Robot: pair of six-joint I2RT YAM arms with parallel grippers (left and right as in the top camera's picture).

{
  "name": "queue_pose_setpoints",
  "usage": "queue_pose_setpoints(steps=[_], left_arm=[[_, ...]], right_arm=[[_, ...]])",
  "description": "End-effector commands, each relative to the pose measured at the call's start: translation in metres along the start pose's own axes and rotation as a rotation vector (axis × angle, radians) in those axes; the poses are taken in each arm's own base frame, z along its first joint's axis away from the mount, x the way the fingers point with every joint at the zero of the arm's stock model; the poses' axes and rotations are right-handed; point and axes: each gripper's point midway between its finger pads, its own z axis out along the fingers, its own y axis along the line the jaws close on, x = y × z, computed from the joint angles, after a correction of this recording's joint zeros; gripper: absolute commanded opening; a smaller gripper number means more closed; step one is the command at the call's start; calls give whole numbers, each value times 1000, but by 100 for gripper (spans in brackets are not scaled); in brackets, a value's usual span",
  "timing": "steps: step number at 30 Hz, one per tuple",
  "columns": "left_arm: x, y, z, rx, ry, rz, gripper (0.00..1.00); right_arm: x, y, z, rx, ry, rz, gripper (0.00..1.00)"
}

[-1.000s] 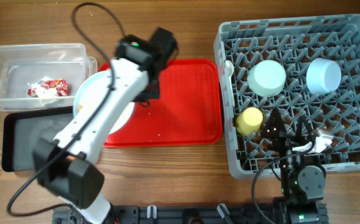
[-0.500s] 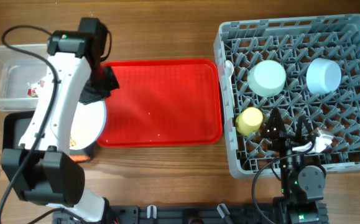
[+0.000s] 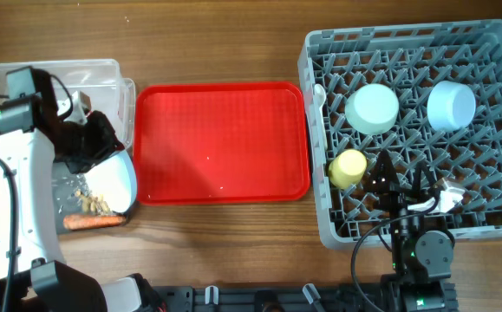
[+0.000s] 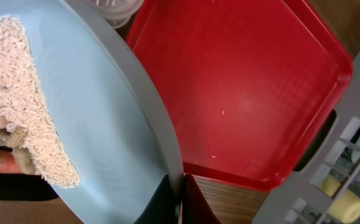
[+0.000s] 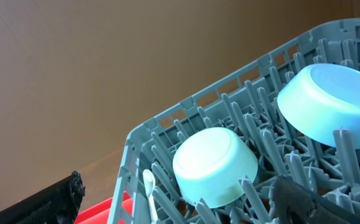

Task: Sort waste into correct bins and load items into the dishwasher rack
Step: 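Lift the plate left and tip the rice onto the black tray, then carry the empty white plate right and set it in the rack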

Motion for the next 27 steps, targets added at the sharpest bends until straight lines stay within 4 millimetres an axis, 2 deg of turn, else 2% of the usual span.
queue_pose_setpoints(steps=[1,4,6,10,12,17,21,24,27], left_arm=[[1,-11,-11,120,-18,46,4],[2,-18,-26,215,-46,70,4],[1,-18,-42,276,-90,59,4],[-1,2,-75,341,-211,-20,4],[1,12,-82,385,-250,-56,4],[4,18,-93,615,-335,-69,4],[4,41,-101,738,-445,-133,4],[6,50,-111,777,-518,-137,4],[8,49,-117,804,-549,-119,4]], right_arm=[[-2,1,0,-9,-9,9,100],[-2,1,0,-9,-9,9,100],[-2,1,0,-9,-9,9,100],[-2,1,0,-9,-9,9,100],[-2,1,0,-9,-9,9,100],[-2,1,0,-9,-9,9,100],[-2,1,0,-9,-9,9,100],[-2,1,0,-9,-9,8,100],[-2,1,0,-9,-9,10,100]])
